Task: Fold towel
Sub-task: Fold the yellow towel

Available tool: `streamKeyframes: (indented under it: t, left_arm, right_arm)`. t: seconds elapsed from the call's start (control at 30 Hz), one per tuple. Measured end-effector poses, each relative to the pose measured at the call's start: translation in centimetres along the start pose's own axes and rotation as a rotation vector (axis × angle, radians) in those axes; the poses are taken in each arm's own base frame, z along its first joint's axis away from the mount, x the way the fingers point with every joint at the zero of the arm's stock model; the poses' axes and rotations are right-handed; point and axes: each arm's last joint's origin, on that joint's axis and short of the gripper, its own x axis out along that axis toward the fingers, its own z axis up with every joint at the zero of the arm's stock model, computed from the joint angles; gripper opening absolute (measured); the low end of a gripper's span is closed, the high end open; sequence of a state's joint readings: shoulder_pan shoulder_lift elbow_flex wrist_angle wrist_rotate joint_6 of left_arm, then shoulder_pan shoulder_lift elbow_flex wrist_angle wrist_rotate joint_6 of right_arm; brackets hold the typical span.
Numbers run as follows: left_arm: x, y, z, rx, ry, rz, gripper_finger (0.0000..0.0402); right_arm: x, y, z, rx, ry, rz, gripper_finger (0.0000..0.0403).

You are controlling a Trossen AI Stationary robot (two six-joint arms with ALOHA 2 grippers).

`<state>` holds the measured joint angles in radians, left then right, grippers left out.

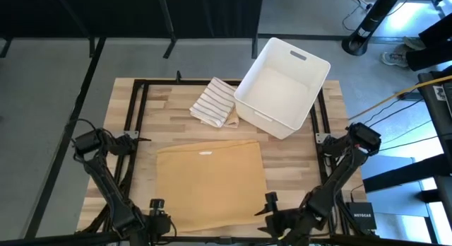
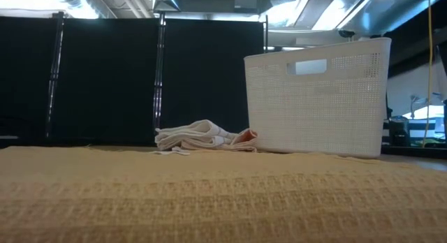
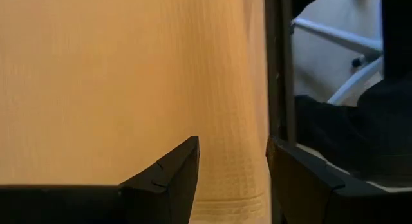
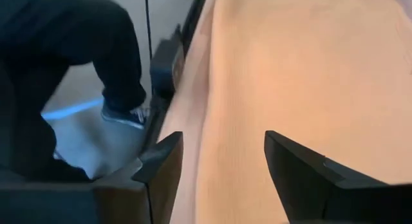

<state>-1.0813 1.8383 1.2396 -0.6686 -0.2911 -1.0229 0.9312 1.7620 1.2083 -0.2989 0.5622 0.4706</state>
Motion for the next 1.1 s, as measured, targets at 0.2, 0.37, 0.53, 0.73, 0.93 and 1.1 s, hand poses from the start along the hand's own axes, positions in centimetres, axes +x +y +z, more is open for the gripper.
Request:
streamKeyframes:
  t: [0.2, 0.37, 0.53, 0.73, 0.93, 1.1]
  left_arm:
    - [0.3, 0.1, 0.2, -0.009, 0.002, 0.008, 0.0173]
    - [0.6, 0.2, 0.1, 0.012, 0.008, 0.018, 0.0173]
    - [1.6, 0.6, 0.1, 0.015, 0.025, 0.051, 0.0172]
    - [1.6, 0.8, 0.0, 0.018, 0.036, 0.065, 0.0172]
    - [1.9, 1.0, -0.2, 0.008, 0.034, 0.061, 0.0172]
    - [1.8, 1.0, -0.3, 0.001, 0.110, 0.018, 0.0172]
  right_arm:
    - [2.2, 0.1, -1.4, -0.043, 0.077, -0.017, 0.0216]
    - [3.5, 0.2, -2.9, -0.115, 0.146, -0.066, 0.0216]
    - [4.1, 0.1, -3.8, -0.147, 0.190, -0.095, 0.0216]
    - [4.1, 0.1, -3.9, -0.154, 0.194, -0.099, 0.0216]
    - [4.2, -0.2, -4.1, -0.166, 0.218, -0.114, 0.0216]
    - [4.2, -0.1, -4.1, -0.164, 0.222, -0.106, 0.0216]
